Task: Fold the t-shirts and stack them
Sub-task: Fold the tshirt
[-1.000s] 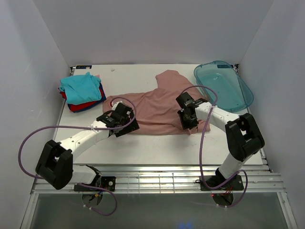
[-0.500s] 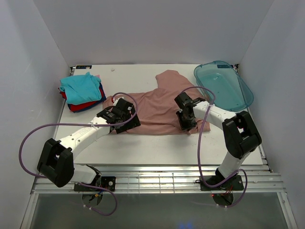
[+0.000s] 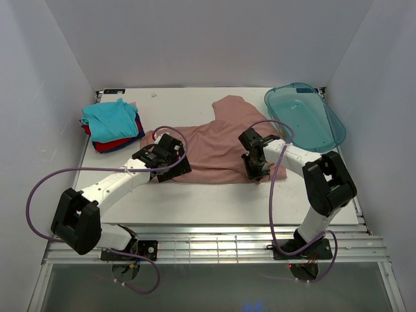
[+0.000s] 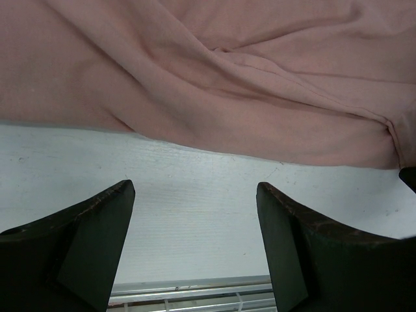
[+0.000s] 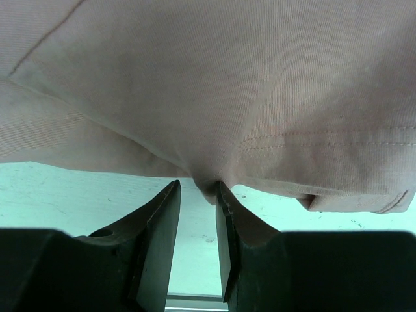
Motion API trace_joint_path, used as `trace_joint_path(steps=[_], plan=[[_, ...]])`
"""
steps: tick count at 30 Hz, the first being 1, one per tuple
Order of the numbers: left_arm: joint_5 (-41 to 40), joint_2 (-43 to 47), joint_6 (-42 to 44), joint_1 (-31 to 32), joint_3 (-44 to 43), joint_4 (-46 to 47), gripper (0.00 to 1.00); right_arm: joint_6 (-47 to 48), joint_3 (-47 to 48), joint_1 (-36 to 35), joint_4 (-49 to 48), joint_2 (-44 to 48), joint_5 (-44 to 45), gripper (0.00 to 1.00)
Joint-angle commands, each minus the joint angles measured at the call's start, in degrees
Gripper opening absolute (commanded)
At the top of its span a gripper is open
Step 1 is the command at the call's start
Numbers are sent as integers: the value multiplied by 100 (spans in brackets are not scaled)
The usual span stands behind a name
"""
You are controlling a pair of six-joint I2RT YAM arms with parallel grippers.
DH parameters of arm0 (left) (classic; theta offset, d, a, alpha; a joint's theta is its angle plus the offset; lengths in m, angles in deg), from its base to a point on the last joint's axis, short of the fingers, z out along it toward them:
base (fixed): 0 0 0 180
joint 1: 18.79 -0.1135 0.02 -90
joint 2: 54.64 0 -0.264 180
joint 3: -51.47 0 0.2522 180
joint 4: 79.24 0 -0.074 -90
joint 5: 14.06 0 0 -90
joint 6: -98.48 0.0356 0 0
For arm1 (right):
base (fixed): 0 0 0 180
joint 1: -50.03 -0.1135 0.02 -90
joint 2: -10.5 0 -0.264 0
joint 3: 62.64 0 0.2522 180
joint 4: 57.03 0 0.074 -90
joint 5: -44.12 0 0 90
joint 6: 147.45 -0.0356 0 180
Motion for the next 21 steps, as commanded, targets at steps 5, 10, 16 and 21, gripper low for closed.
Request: trace_joint_path(steps=[5,10,16,21], plan=[[16,52,29,23,-225,-8,86,-70,-161,-23,40,35,79,33],[42,35,55,23,-234,-16,86,-62,-118,-23,83,70,175,17],[78,44,-6,23,-181,-16,86,9,303,-23,355,158,377,8],[113,0,-41,23,-190,-16,86,114,1085,-23,601,-140,579,8]])
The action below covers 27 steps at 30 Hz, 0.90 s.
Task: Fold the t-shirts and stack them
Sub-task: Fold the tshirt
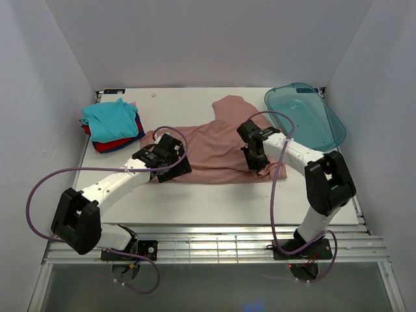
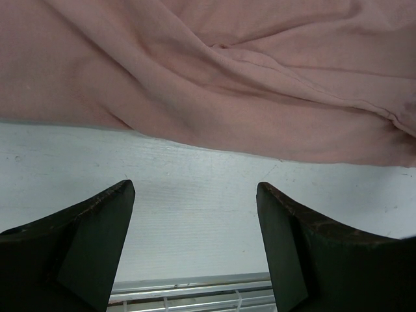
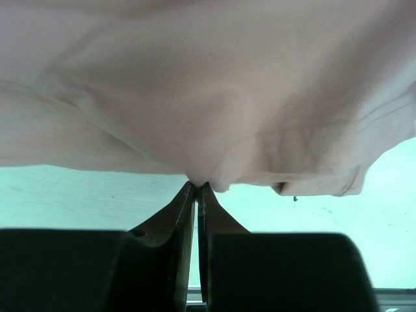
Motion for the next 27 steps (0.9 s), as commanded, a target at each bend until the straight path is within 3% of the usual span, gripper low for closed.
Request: trace_joint_path(steps=[1,6,11,18,23,24,27], plan=[[52,8,-26,23,-194,3,86,136,839,-23,237,-226,291,8],[148,8,-114,23,-150,12,86,338,2506,-14,746,-1192,494,8],[105,-27,-175,23,-115,12,86,567,3581,56,756,-2247,397,8],[69,-123,-298,23,-159,-14,86,822,5075,179,651,-3443,975,8],[34,-483,-264,23,-404,12,86,848,5104,258,133,-3488,1626,10],[25,-588,-255,23,-457,4,86,787,5060,293,114,-3331,1671,18],[-1,-564,-263,23,-598,-67,86,620,4596,329,80,-2656,1899,28]])
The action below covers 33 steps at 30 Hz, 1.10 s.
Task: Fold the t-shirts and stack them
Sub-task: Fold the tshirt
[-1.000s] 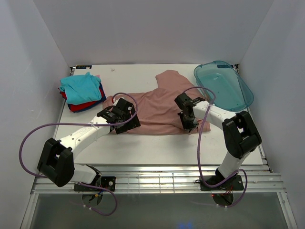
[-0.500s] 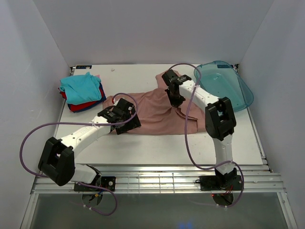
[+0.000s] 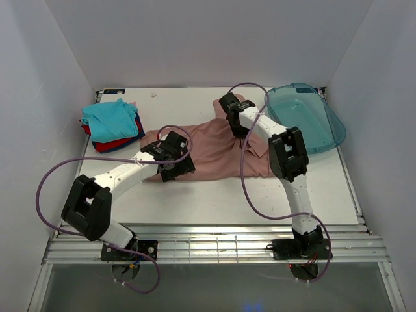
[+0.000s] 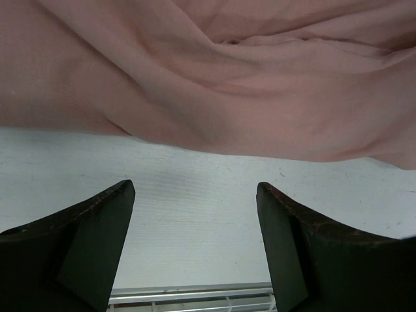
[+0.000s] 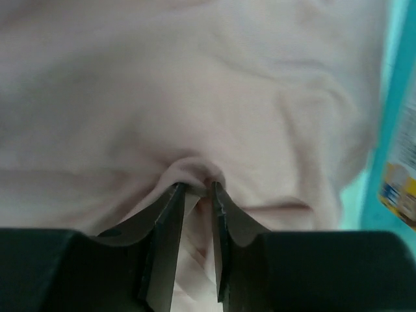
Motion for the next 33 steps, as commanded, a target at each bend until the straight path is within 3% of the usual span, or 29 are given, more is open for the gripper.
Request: trace_joint_path(steps=[1,4,5,6,10,16,24,33], plan=[[-88,182,-8,23,-330,-58,86,-121,-382,80,-318,1143,593,30],[-325,481,202,23,-225,194,86,-139,-1375,97,-775,2022,567,36],[-526,560,317,23,-129,379,86,-130,-1943,106,-1141,2224,462,44],[-545,630,544,-3,55,573,86,-87,-2166,150,-1250,2522,313,45],[-282,508,783,-82,-312,495,86,-384,-2563,247,-715,2674,-84,44],[-186,481,757,-82,-295,582,86,-508,-3686,255,-1065,3149,-260,43],[-256,561,652,-82,-136,636,87,-377,-3909,326,-1145,2948,-171,43],[-370,262,863,-82,-453,645,87,-350,-3302,519,-1145,2201,-409,43]])
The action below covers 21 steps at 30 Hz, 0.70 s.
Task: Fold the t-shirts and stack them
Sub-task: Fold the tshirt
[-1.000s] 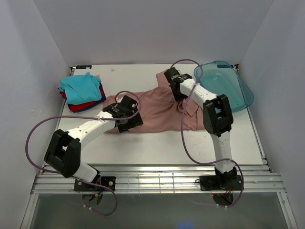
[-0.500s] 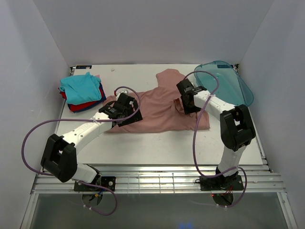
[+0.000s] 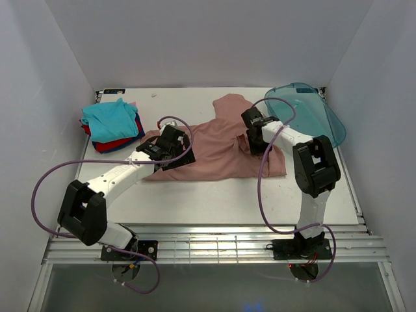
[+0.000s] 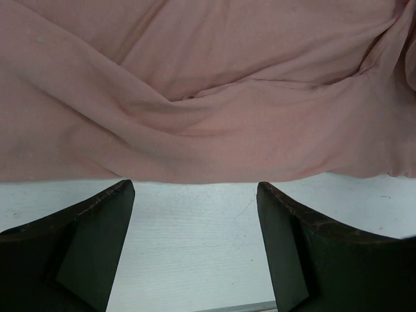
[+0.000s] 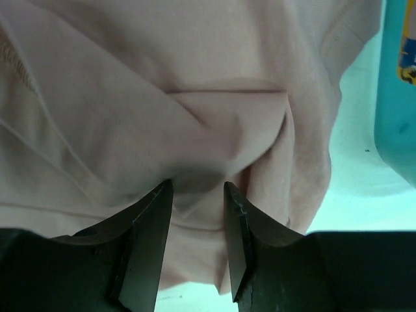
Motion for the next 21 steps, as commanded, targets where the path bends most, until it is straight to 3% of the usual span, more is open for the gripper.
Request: trace_joint_path(steps=[1,4,9,13,17,21], plan=[[-134,-64,98,-25,-250,111,87,28,315,84,-48,-256,-140,43],[-169,-64,115,-25,-250,112,87,19,307,120,-39,-388,-237,42],[-292,-64,212,-52,-267,85,87,-16,306,120,22,-301,-176,28],[-178,-152,186,-52,-250,120,87,-42,298,120,216,-82,26,24],[-73,-266,133,-52,-206,129,87,-16,210,128,242,226,45,8],[-72,-205,80,-52,-118,164,87,2,175,128,286,288,-52,8]])
